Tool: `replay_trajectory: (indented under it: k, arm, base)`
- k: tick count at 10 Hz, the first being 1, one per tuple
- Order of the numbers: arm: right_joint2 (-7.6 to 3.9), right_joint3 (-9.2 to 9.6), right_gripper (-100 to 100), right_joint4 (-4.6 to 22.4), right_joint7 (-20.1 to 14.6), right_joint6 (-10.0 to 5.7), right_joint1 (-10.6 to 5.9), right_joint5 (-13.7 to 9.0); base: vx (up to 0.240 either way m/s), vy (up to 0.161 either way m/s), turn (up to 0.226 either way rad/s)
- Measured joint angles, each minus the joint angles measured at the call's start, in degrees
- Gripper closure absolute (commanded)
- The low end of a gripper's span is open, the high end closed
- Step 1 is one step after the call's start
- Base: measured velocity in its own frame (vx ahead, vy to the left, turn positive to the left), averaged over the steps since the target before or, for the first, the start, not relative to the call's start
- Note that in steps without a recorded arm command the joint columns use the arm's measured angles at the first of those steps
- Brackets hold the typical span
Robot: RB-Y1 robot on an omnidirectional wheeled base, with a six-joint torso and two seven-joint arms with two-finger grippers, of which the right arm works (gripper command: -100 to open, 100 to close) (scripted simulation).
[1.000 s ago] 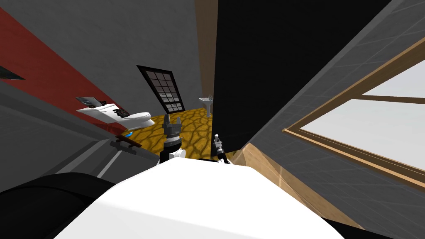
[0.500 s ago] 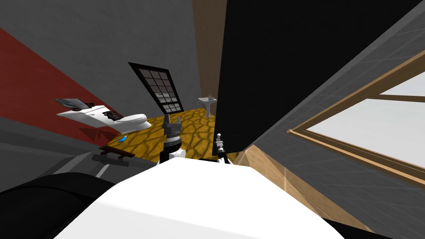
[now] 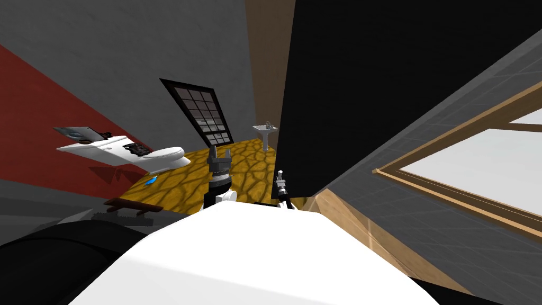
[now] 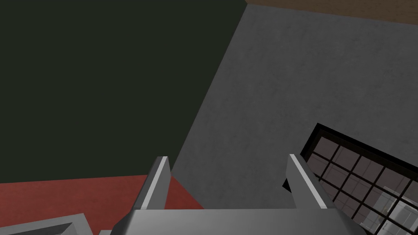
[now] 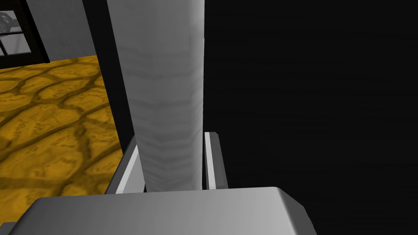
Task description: Push the door open
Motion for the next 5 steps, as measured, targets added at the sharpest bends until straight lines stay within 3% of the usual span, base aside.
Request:
replay_trajectory:
  k: [2, 3, 5]
  arm:
    - [-0.46, -0.55, 100, -0.43, 0.05, 0.36, -0.13, -0.28]
    - [-0.16, -1.2, 100, 0.36, 0.43, 0.19, -0.39, -0.55]
    - [-0.9, -2.04, 100, -2.62, 1.56, 1.52, 1.08, -0.93]
  base:
    - [0.156, 0.084, -0.054]
    - [0.109, 0.067, -0.027]
    - [0.157, 0.084, -0.049]
